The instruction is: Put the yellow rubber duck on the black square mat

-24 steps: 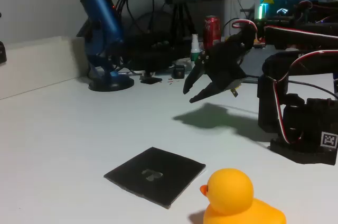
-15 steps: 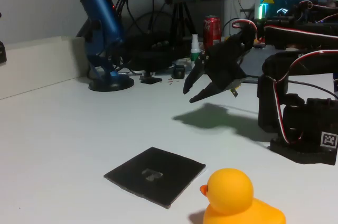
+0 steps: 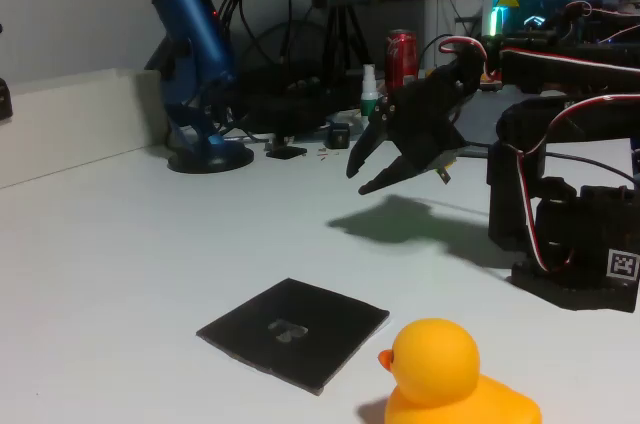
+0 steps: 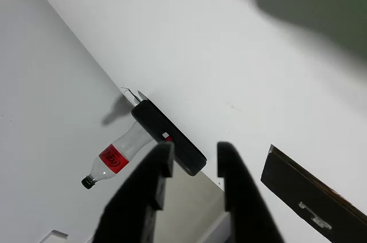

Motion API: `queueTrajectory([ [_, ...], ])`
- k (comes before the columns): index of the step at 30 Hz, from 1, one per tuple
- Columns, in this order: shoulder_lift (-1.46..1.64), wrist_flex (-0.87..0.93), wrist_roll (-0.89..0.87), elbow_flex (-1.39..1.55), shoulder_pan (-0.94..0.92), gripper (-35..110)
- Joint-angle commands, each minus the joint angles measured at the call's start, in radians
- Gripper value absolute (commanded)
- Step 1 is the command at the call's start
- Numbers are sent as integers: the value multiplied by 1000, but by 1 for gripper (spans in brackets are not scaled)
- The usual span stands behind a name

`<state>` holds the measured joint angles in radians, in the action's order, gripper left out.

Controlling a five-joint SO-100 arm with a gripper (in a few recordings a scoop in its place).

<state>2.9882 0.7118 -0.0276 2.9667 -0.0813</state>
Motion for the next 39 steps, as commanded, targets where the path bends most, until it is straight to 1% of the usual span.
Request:
queueTrajectory([
  [1, 28, -8, -12, 6, 6, 9],
  [18, 28, -8, -11, 6, 6, 9],
  [24, -37, -9, -9, -23, 9, 9],
  [33, -431, -8, -8, -405, 0, 9],
  [39, -497, -8, -8, -650, 8, 9],
])
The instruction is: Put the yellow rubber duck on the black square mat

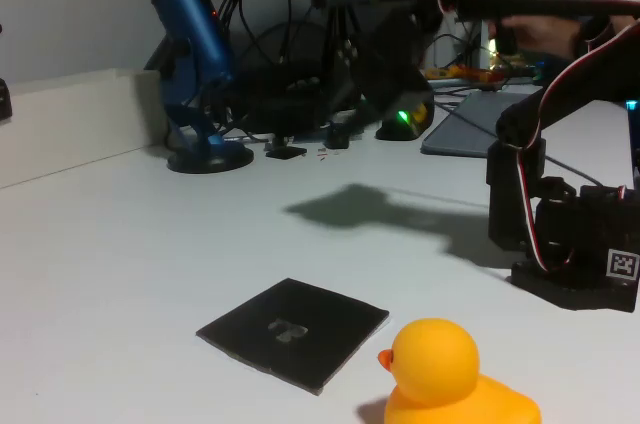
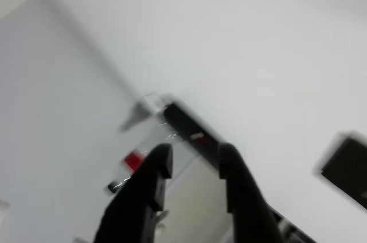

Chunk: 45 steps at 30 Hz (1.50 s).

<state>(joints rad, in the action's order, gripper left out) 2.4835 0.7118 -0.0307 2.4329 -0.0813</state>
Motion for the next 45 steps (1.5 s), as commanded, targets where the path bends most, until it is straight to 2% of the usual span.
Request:
queueTrajectory([
  [1, 8, -8, -5, -156, 8, 9],
  [9, -20, -3, -5, -457, -3, 9],
  [20, -328, 5, -12, -813, 5, 9],
  [45, -362, 3, -3, -838, 34, 9],
])
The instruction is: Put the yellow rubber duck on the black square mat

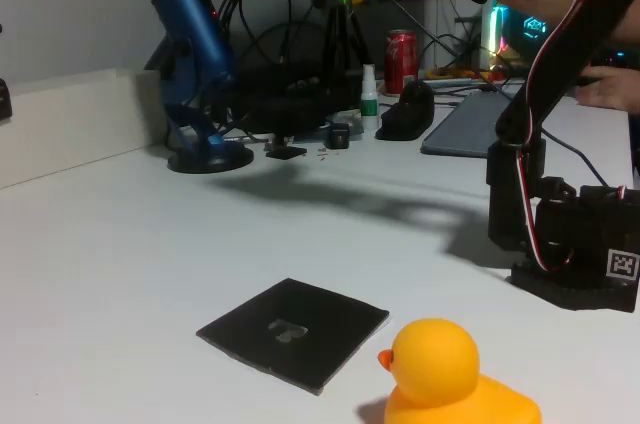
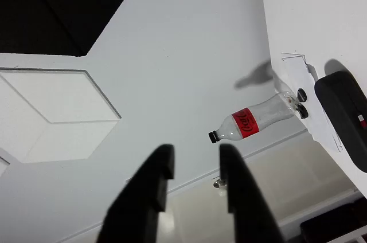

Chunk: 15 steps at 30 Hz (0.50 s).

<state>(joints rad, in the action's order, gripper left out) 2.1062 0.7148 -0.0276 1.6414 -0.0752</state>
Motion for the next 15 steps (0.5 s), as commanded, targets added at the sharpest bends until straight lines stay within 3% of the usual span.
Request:
queueTrajectory([
  [1, 15, 2, -6, -43, 54, 9],
  [15, 15, 3, -5, -34, 525, 9],
])
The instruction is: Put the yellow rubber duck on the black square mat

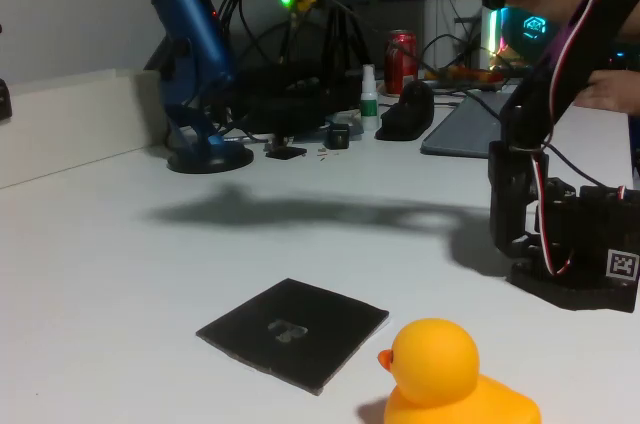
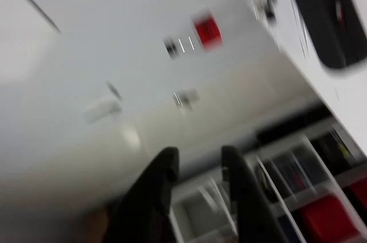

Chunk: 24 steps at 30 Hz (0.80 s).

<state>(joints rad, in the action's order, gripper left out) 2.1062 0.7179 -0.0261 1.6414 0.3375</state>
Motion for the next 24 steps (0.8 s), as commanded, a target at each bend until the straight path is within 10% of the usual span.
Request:
queueTrajectory([
  [1, 15, 2, -6, -34, 143, 9],
  [24, 15, 353, -5, 29, 566, 9],
])
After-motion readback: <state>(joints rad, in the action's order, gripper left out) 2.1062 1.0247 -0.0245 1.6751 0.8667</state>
